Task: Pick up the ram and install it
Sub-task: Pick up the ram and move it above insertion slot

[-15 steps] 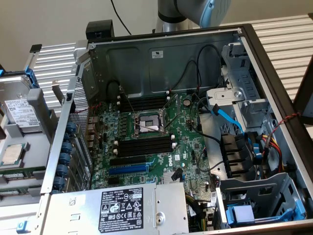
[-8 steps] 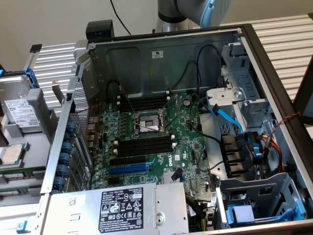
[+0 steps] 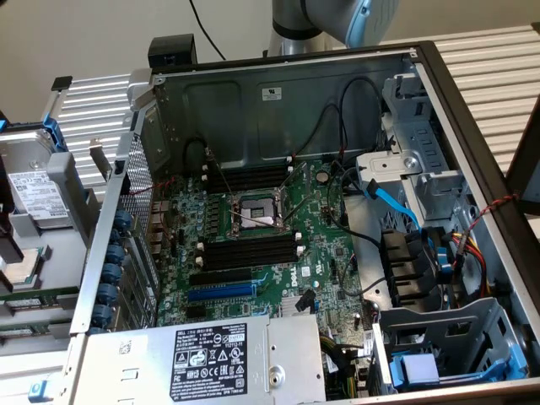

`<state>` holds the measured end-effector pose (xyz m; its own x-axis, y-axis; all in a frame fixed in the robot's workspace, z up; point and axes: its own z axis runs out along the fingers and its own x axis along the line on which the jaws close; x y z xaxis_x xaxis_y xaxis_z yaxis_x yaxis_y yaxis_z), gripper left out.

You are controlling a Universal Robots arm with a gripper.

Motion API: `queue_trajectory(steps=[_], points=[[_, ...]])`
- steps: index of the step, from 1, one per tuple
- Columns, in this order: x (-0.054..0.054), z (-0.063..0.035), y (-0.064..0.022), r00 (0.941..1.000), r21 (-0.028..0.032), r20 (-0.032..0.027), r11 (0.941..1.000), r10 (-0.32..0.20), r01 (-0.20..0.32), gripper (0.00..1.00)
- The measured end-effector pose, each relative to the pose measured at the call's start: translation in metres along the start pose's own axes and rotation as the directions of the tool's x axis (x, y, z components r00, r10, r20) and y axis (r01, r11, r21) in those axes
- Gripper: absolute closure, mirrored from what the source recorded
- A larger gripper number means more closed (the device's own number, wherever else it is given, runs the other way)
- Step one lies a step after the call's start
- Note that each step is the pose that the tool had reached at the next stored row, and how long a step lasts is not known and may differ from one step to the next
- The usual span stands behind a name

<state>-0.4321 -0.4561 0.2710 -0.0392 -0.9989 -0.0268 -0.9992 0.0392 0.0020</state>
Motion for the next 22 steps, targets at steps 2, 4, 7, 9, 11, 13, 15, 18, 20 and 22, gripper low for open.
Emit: queue_trajectory(steps=[2,4,7,9,11,13,15,18,20,22], points=[[0.002,0.0036,-0.0002,1.0000,-0.0001,0.0000,1.0000,0.000,0.000,0.58],[0.003,0.0073,-0.0003,1.0000,0.0000,0.0000,1.0000,0.000,0.000,0.58],[0.004,0.0128,-0.0006,1.0000,0.0001,0.0001,1.0000,0.000,0.000,0.58],[0.004,0.0163,-0.0008,1.0000,-0.0001,0.0000,1.0000,0.000,0.000,0.58],[0.005,0.0199,-0.0010,1.0000,-0.0001,0.0000,1.0000,0.000,0.000,0.58],[0.006,0.0236,-0.0014,1.0000,0.0000,0.0000,1.0000,0.000,0.000,0.58],[0.006,0.0271,-0.0018,1.0000,-0.0008,0.0001,1.0000,0.000,0.000,0.58],[0.008,0.0321,-0.0029,1.0000,-0.0050,-0.0002,1.0000,0.000,0.000,0.58],[0.008,0.0359,-0.0028,1.0000,-0.0050,-0.0001,1.0000,0.000,0.000,0.58],[0.008,0.0394,-0.0029,1.0000,-0.0051,-0.0002,1.0000,0.000,0.000,0.58]])
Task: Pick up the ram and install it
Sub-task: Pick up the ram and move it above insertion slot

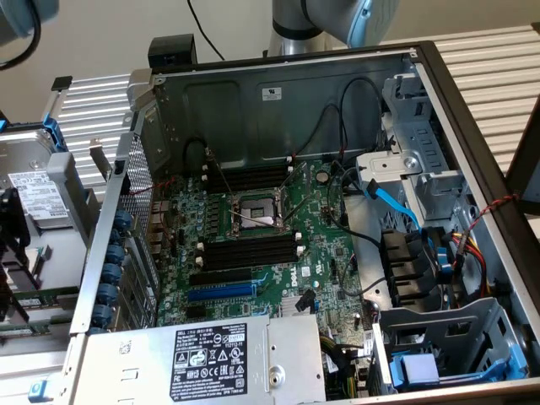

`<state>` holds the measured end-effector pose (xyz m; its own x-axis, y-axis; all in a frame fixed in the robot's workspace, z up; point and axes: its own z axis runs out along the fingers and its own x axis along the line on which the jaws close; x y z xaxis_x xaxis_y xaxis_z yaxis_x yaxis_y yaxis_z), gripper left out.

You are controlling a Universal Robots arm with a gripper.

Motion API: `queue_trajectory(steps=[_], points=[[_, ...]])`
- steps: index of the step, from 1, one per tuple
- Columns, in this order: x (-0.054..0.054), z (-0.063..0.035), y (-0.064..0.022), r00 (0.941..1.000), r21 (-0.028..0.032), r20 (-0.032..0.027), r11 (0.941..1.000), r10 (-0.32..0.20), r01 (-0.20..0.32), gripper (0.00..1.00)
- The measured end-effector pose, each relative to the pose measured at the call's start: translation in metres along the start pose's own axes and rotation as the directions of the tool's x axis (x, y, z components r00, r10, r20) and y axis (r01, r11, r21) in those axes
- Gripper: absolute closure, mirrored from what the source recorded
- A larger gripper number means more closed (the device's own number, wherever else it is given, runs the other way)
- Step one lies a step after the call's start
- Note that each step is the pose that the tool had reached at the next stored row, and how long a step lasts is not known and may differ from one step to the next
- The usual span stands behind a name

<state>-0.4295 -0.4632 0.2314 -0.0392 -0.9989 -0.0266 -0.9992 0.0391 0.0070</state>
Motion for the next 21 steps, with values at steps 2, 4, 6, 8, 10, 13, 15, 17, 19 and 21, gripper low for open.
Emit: queue_trajectory(steps=[2,4,6,8,10,13,15,17,19,21], points=[[0.000,0.0036,-0.0001,1.0000,0.0000,0.0000,1.0000,0.000,0.000,0.58],[0.000,0.0072,-0.0001,1.0000,0.0000,0.0000,1.0000,0.000,0.000,0.58],[0.001,0.0109,-0.0001,1.0000,0.0001,0.0000,1.0000,0.000,0.000,0.58],[0.001,0.0145,-0.0001,1.0000,0.0000,0.0000,1.0000,0.000,0.000,0.58],[0.001,0.0182,-0.0002,1.0000,-0.0002,0.0000,1.0000,0.000,0.000,0.58],[0.002,0.0235,-0.0002,1.0000,-0.0008,0.0000,1.0000,0.000,0.000,0.58],[0.002,0.0271,-0.0002,1.0000,-0.0013,0.0000,1.0000,0.000,0.000,0.58],[0.002,0.0301,-0.0003,1.0000,-0.0022,-0.0002,1.0000,0.000,0.000,0.58],[0.002,0.0310,-0.0003,1.0000,-0.0044,-0.0003,1.0000,0.000,0.000,0.58],[0.002,0.0311,-0.0002,1.0000,-0.0077,-0.0005,1.0000,0.000,0.000,0.58]])
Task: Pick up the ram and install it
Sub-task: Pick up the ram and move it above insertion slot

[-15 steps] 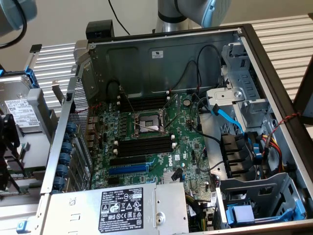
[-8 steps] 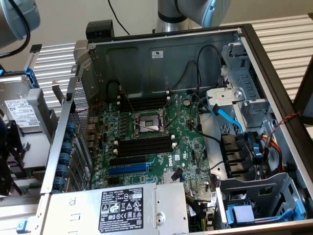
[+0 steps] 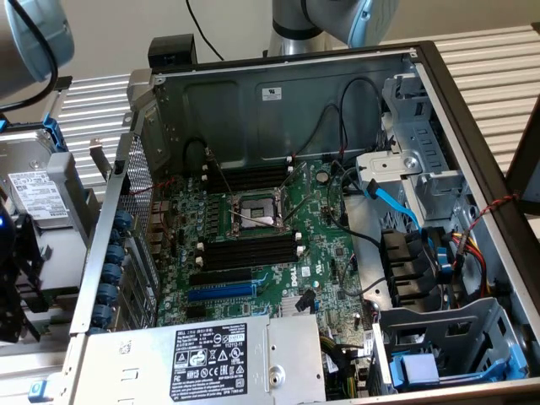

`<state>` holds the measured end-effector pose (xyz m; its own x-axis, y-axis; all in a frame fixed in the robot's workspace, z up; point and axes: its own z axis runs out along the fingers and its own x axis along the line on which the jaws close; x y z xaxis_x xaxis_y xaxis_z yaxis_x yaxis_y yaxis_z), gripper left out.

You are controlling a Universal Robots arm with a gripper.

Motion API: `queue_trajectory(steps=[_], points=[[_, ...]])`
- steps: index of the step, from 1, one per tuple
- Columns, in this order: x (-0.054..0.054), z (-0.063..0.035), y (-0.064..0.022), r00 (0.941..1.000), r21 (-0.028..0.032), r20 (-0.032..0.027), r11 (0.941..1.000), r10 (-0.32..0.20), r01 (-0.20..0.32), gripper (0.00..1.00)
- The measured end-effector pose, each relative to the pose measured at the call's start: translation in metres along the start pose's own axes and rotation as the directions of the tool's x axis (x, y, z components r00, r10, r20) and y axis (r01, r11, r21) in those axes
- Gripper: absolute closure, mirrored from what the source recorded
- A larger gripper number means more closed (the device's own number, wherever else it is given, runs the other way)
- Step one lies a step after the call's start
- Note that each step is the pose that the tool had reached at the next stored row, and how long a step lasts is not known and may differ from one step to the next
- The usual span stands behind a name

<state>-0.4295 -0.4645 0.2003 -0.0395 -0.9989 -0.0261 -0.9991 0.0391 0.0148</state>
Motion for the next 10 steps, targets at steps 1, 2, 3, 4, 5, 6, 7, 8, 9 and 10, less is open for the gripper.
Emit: queue_trajectory(steps=[1,2,3,4,5,6,7,8,9,10], points=[[0.0000,0.0000,0.0000,1.0000,-0.0004,0.0000,1.0000,0.000,0.000,0.58],[0.0000,0.0001,0.0000,1.0000,-0.0003,0.0001,1.0000,0.000,0.000,0.58],[0.0000,0.0002,0.0000,1.0000,-0.0003,0.0001,1.0000,0.000,0.000,0.58],[0.0000,0.0002,0.0000,1.0000,-0.0003,0.0002,1.0000,0.000,0.000,0.60],[0.0000,0.0002,0.0000,1.0000,-0.0002,0.0002,1.0000,0.000,0.000,0.60],[0.0000,0.0002,0.0000,1.0000,-0.0003,0.0001,1.0000,0.000,0.000,0.66],[0.0000,0.0002,0.0000,1.0000,-0.0003,0.0002,1.0000,0.000,0.000,0.66],[0.0000,0.0002,0.0000,1.0000,-0.0002,0.0002,1.0000,0.000,0.000,0.73],[0.0000,0.0002,0.0000,1.0000,-0.0003,0.0002,1.0000,0.000,0.000,0.78],[0.0000,0.0002,0.0000,1.0000,-0.0003,0.0002,1.0000,0.000,0.000,0.84]])
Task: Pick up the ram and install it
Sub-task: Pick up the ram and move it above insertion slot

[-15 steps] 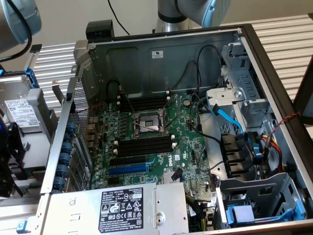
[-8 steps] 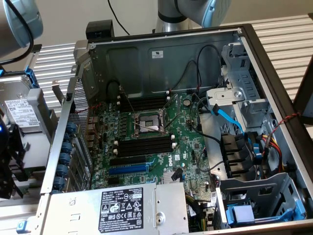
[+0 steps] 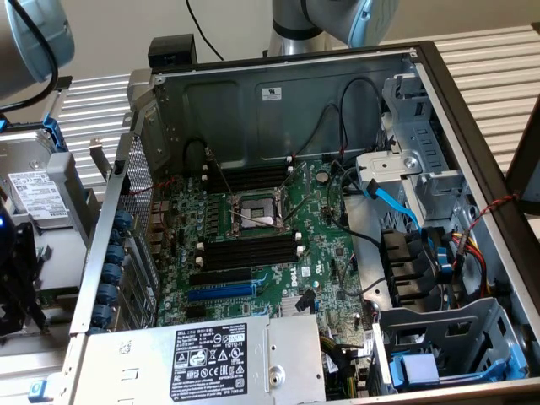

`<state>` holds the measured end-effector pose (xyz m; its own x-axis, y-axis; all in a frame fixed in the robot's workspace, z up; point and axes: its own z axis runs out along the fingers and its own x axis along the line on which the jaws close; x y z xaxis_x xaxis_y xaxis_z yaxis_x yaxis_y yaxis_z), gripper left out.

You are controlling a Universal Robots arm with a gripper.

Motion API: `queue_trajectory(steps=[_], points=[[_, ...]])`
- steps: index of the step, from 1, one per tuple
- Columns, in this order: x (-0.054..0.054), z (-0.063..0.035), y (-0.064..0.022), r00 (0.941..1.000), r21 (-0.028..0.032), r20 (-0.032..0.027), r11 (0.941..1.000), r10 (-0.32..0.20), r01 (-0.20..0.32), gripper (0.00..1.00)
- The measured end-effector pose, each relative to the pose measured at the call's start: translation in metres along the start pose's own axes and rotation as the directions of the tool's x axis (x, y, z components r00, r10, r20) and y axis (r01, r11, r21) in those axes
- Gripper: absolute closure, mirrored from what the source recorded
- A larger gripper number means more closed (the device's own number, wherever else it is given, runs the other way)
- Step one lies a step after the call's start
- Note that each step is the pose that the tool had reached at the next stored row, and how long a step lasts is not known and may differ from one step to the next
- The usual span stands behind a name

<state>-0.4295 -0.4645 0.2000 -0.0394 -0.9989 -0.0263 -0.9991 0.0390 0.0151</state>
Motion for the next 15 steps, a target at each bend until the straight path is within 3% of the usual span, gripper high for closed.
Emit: queue_trajectory(steps=[1,8,15], points=[[0.000,0.0000,0.0000,1.0000,0.0000,0.0000,1.0000,0.000,0.000,0.88],[0.000,-0.0022,0.0003,1.0000,0.0001,0.0003,1.0000,0.001,-0.001,0.88],[-0.001,-0.0305,0.0014,1.0000,0.0001,0.0004,1.0000,0.002,-0.002,0.88]])
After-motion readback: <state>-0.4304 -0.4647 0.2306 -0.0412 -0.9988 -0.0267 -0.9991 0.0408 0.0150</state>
